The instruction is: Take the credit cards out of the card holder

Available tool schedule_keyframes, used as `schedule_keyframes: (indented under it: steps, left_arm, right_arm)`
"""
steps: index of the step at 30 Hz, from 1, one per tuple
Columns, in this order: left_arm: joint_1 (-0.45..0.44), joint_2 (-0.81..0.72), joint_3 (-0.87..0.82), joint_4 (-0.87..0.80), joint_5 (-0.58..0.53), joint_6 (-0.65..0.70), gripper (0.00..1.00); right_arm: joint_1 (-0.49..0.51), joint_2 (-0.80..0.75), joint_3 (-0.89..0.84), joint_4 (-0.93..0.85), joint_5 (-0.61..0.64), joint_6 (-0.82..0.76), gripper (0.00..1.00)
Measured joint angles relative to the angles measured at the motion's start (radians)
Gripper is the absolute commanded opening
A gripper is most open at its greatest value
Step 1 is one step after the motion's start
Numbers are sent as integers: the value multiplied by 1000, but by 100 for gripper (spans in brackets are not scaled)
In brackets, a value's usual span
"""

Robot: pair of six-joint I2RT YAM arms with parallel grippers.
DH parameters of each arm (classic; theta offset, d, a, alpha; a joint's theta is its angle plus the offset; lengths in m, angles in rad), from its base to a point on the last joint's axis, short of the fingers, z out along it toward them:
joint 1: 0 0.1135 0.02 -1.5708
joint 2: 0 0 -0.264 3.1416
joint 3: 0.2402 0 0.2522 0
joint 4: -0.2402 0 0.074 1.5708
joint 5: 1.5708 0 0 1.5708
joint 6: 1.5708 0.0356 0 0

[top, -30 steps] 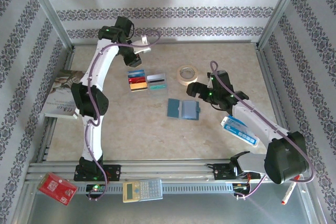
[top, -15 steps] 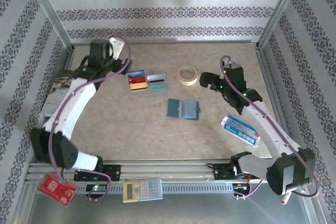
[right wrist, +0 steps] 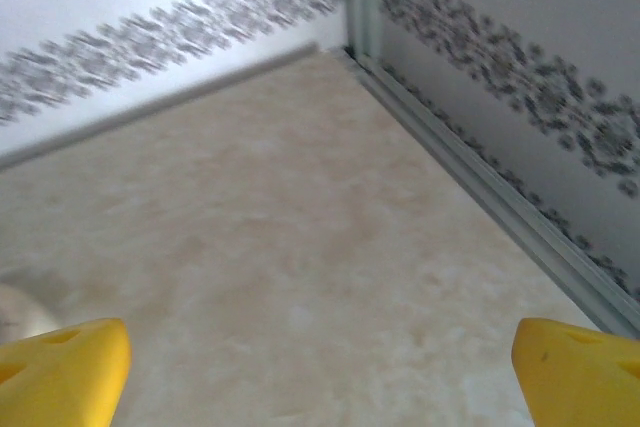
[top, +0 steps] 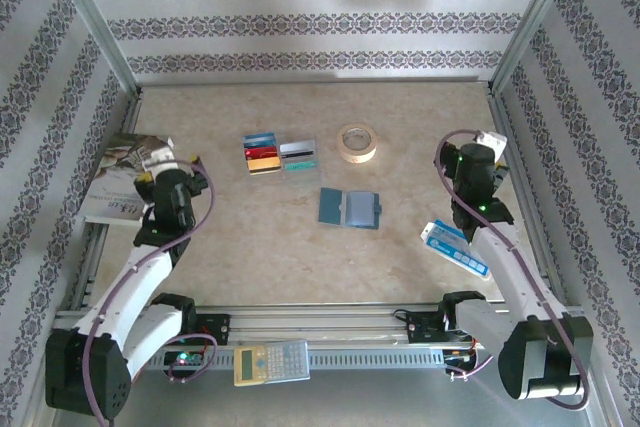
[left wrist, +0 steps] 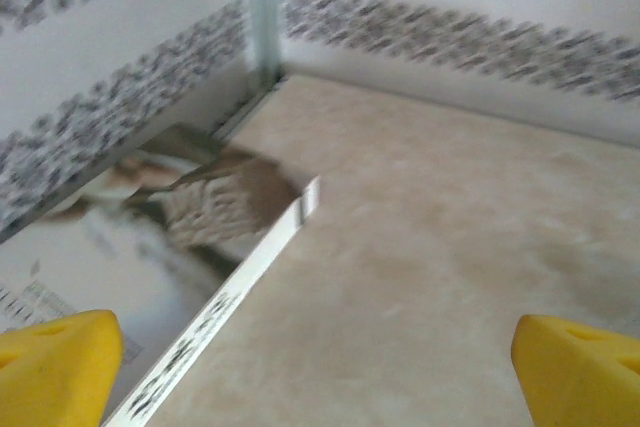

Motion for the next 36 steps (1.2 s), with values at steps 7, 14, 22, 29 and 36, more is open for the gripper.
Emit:
schedule_keyframes:
  steps: [7,14,22,29,36]
  left_arm:
    - [5,92,-159,253,-109,19,100]
    - [17,283,-186,498,-81,93,100]
    - [52,488,-198,708,172,175,100]
    - [64,638,-164,814,342,205,100]
    - [64,700,-119,822,339,205,100]
  right_arm:
    - [-2,119,-180,243,70,-7,98]
    - [-2,244,-264,479,27,-77,98]
    - [-2,334,-321,764,-156,-222,98]
    - [-2,492,-321,932,-246,-274,98]
    - [-2,518,-321,966,-237,-275,98]
